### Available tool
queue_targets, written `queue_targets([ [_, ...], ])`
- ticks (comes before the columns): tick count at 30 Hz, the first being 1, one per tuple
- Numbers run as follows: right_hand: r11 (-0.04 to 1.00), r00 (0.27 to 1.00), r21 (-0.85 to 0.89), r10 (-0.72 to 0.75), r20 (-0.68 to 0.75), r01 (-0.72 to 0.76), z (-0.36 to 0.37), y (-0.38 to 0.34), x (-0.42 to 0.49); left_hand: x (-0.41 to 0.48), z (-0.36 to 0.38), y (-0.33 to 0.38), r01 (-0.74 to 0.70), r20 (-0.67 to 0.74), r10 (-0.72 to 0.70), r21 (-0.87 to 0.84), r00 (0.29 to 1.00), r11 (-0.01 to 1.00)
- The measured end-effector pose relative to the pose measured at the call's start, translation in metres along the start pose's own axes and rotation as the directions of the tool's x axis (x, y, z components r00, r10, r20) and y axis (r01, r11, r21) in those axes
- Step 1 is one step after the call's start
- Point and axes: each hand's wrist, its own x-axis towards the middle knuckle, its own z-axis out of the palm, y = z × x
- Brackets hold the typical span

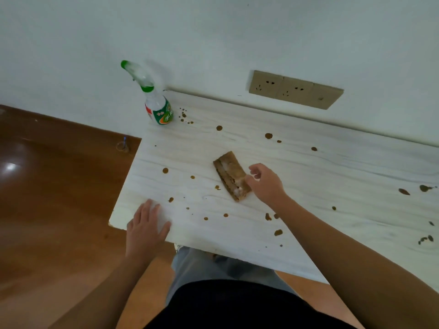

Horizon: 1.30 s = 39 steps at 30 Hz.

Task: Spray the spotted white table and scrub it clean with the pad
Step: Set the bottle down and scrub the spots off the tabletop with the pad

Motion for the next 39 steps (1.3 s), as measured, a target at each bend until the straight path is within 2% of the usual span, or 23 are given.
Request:
queue_targets([
  [5,0.99,0.988,-0.027,0.143,0.054,-0.142,0.007,-0.006,0.024,-0.004,0.007,0.007,0.039,-0.046,-0.04,-0.039,0.998,0.998],
  [14,0.992,0.991,-0.001,0.124,0.059,-0.124,0.026,-0.013,0.018,-0.002,0.004,0.007,0.043,-0.032,-0.044,-0.028,0.999,0.999],
  [21,0.981,0.981,0.054,0.185,0.066,-0.188,0.034,-0.018,0.017,0.002,-0.001,0.001,0.022,-0.01,-0.023,-0.069,1.0,0.997],
  [25,0.964,0.969,0.128,0.221,0.113,-0.235,0.038,-0.021,0.017,0.009,-0.01,-0.007,0.004,-0.03,-0.007,-0.084,1.0,0.996],
  [30,0.912,0.965,0.317,0.244,0.096,-0.262,0.033,-0.046,0.012,0.029,-0.028,-0.024,-0.042,-0.05,0.039,-0.072,0.998,0.997],
  [33,0.939,0.988,0.311,0.151,0.012,-0.147,0.021,-0.073,0.015,0.045,-0.034,-0.038,-0.098,-0.05,0.095,-0.048,0.994,0.994],
  [36,0.983,0.993,0.182,-0.015,-0.115,0.036,0.006,-0.104,0.025,0.062,-0.036,-0.048,-0.184,-0.072,0.184,0.002,0.98,0.983],
  [39,0.983,0.961,0.022,-0.174,-0.216,0.183,0.005,-0.12,0.041,0.073,-0.036,-0.054,-0.256,-0.102,0.259,0.042,0.96,0.966],
])
